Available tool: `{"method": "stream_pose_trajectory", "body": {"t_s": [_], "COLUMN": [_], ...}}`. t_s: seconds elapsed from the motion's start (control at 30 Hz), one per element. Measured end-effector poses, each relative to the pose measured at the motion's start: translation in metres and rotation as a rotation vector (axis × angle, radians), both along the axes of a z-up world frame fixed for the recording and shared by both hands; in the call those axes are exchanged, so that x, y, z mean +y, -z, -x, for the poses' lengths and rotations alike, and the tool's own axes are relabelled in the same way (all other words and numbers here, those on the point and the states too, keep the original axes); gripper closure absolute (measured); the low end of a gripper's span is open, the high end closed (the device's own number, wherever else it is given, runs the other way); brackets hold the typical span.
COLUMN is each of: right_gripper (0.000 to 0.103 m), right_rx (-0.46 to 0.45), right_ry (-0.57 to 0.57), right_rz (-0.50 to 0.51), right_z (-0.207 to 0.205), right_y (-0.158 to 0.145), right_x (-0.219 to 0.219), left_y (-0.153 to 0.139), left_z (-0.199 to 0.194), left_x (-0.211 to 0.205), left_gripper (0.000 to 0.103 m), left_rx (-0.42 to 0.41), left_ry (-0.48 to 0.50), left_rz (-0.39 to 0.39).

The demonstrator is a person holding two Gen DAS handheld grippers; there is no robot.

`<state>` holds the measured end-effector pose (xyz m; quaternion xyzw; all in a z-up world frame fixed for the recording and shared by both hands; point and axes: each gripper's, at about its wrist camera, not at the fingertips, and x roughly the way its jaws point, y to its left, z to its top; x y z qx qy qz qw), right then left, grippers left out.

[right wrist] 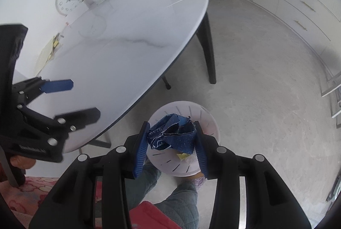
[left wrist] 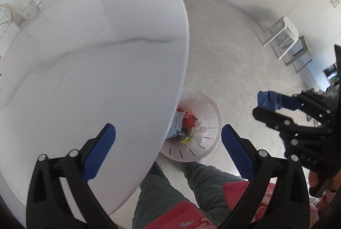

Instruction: Collect trash

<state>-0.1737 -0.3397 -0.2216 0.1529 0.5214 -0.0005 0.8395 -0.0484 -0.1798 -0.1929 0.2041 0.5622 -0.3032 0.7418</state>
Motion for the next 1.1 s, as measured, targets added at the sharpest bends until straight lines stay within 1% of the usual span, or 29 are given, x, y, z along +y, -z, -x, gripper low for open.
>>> {"method": "stream_pose_trajectory", "body": {"t_s": [0.03, 0.1, 0.13, 0.17, 0.2, 0.3, 0.37, 0.47, 0.57, 0.63, 0.67, 0.7, 0.73, 0.83, 0.9, 0.97, 1.0, 1.03, 1.1], "right_gripper": [0.058, 0.047, 0.044, 0.032, 0.023, 0.017, 0.013, 0.007, 0.007, 0.007, 0.006, 0.003, 0.002, 0.002, 0.002, 0.002, 0.002, 0.002, 0.002], "right_rx": [0.017, 0.059, 0.076, 0.096, 0.116, 0.152, 0.155, 0.132, 0.103, 0.064, 0.037, 0.010, -0.029, -0.162, -0.231, -0.317, -0.361, -0.385, -0.459], "right_ry": [-0.012, -0.039, -0.047, -0.049, -0.047, -0.028, -0.014, 0.003, 0.022, 0.036, 0.040, 0.042, 0.045, 0.035, 0.025, 0.009, 0.001, -0.005, -0.012], "right_rz": [0.002, -0.004, -0.003, 0.001, 0.002, -0.021, -0.025, -0.007, 0.005, 0.032, 0.055, 0.076, 0.102, 0.181, 0.211, 0.236, 0.250, 0.259, 0.282], "right_z": [-0.003, -0.009, -0.011, -0.014, -0.016, -0.022, -0.023, -0.028, -0.032, -0.035, -0.038, -0.039, -0.042, -0.050, -0.055, -0.060, -0.063, -0.066, -0.073], "right_y": [0.006, 0.021, 0.027, 0.033, 0.038, 0.048, 0.047, 0.035, 0.019, -0.001, -0.015, -0.028, -0.045, -0.099, -0.127, -0.164, -0.183, -0.194, -0.230], "right_x": [0.004, 0.011, 0.015, 0.018, 0.020, 0.023, 0.023, 0.025, 0.022, 0.022, 0.022, 0.023, 0.025, 0.033, 0.036, 0.039, 0.042, 0.042, 0.044], "left_y": [0.001, 0.003, 0.004, 0.005, 0.006, 0.008, 0.008, 0.004, -0.009, -0.021, -0.032, -0.040, -0.050, -0.088, -0.119, -0.152, -0.165, -0.179, -0.212], "left_z": [-0.001, -0.004, -0.004, -0.006, -0.006, -0.007, -0.008, -0.011, -0.012, -0.011, -0.011, -0.012, -0.013, -0.018, -0.022, -0.026, -0.027, -0.029, -0.032], "left_x": [0.002, 0.009, 0.010, 0.013, 0.012, 0.016, 0.019, 0.022, 0.026, 0.024, 0.026, 0.027, 0.029, 0.035, 0.041, 0.046, 0.048, 0.050, 0.054], "left_gripper": [0.008, 0.008, 0.008, 0.008, 0.008, 0.008, 0.008, 0.008, 0.008, 0.008, 0.008, 0.008, 0.008, 0.008, 0.008, 0.008, 0.008, 0.008, 0.008], "left_rx": [0.000, -0.001, 0.000, 0.003, 0.004, 0.002, -0.003, -0.017, -0.055, -0.101, -0.142, -0.173, -0.202, -0.287, -0.345, -0.401, -0.425, -0.451, -0.515], "left_ry": [-0.009, -0.025, -0.029, -0.036, -0.040, -0.055, -0.065, -0.084, -0.102, -0.116, -0.132, -0.142, -0.151, -0.185, -0.226, -0.265, -0.280, -0.293, -0.309], "left_rz": [-0.002, -0.015, -0.020, -0.025, -0.027, -0.033, -0.033, -0.025, -0.008, -0.004, 0.002, 0.009, 0.017, 0.054, 0.102, 0.150, 0.168, 0.184, 0.223]}}
